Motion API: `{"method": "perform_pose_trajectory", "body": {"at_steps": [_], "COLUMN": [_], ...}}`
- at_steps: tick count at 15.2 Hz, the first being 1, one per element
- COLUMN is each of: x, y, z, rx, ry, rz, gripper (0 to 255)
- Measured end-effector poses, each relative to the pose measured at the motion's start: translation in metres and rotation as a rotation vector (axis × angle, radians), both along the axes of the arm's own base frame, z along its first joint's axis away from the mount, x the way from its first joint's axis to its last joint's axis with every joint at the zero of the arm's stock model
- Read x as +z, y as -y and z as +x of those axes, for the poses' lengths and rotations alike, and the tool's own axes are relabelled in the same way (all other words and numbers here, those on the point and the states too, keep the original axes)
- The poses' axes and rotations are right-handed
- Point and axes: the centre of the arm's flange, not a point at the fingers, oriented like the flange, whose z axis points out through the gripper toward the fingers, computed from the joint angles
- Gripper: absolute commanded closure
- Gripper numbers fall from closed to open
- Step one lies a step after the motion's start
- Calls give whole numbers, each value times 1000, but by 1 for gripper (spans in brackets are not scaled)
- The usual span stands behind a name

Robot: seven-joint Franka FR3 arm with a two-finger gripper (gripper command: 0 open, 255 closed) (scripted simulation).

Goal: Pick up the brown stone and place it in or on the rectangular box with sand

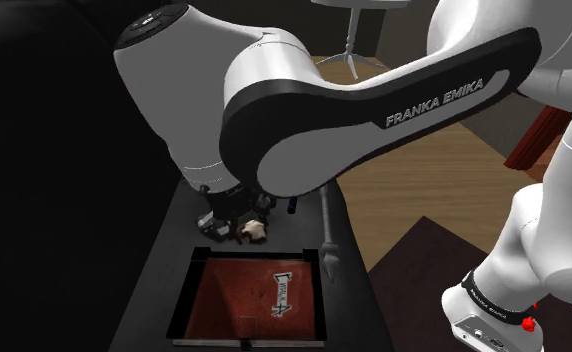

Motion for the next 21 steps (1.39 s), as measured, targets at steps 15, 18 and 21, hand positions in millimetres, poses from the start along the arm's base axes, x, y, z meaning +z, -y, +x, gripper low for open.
{"method": "perform_pose_trajectory", "body": {"at_steps": [15, 18, 21], "x": [-53, -65, -67], "y": [-27, -28, -28], "z": [-55, -56, -55], "rx": [-1, -1, -1], "ry": [0, 0, 0], "rz": [-1, -1, -1], "gripper": [255, 255, 255]}}
